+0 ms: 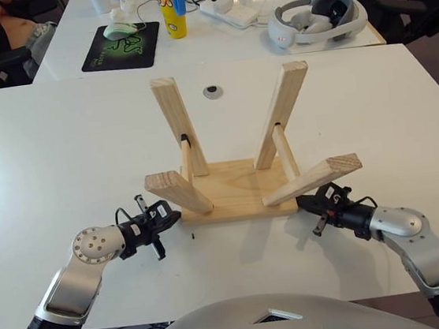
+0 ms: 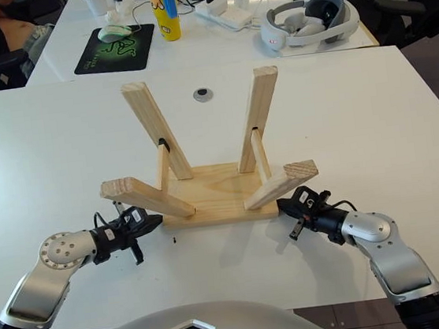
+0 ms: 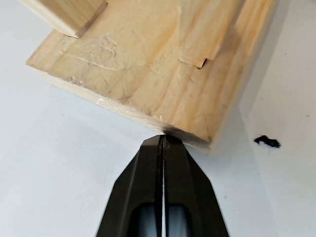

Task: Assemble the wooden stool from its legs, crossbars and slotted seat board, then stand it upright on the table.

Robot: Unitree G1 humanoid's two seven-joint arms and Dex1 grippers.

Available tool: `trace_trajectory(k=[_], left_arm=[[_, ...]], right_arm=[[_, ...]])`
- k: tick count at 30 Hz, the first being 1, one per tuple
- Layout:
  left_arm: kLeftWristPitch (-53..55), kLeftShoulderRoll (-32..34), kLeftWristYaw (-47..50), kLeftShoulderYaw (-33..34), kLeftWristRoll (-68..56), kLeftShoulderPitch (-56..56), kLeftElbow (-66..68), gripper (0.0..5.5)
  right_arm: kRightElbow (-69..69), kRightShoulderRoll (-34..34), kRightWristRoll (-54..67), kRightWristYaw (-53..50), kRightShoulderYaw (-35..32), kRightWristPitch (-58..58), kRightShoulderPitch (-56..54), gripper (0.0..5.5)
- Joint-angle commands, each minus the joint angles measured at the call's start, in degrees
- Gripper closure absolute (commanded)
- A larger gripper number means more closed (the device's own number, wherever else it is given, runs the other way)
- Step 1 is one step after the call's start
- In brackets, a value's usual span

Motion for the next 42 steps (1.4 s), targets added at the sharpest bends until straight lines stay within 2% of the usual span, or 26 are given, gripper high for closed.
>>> trace_trajectory(k=[1,9,16,31,41,42], left_arm=[[4.3,0.6,-2.7,2.4,-5.4,-2.2,-6.5,5.5],[9.3,6.5,-8.3,8.8,-12.0,-6.6,-10.9,5.5],[11.8,7.7,-9.9,8.9,-14.2,-12.0,-10.9,5.5],[18.0,11.0,-13.3,11.9,-23.1,-14.3,-15.6,5.5],[15.4,14.4,-14.8,12.4,-21.8,-12.8,-14.3,5.5],[13.8,14.6,-14.3,12.1,-20.2,-12.1,-12.7,5.5]], right_arm=[[-8.6,-0.7,5.5,3.2,-0.4,4.1,-2.5,5.46],[-16.2,-2.9,10.8,3.6,-5.0,12.7,-4.2,5.46],[-19.5,-3.8,13.0,3.4,-6.8,16.4,-5.9,5.46],[-25.3,-4.9,18.3,4.0,-11.3,22.0,-7.0,5.46],[-27.8,-3.9,20.0,3.4,-11.8,23.9,-6.5,5.46],[-26.5,-5.5,16.0,3.1,-10.4,22.2,-5.2,5.46]])
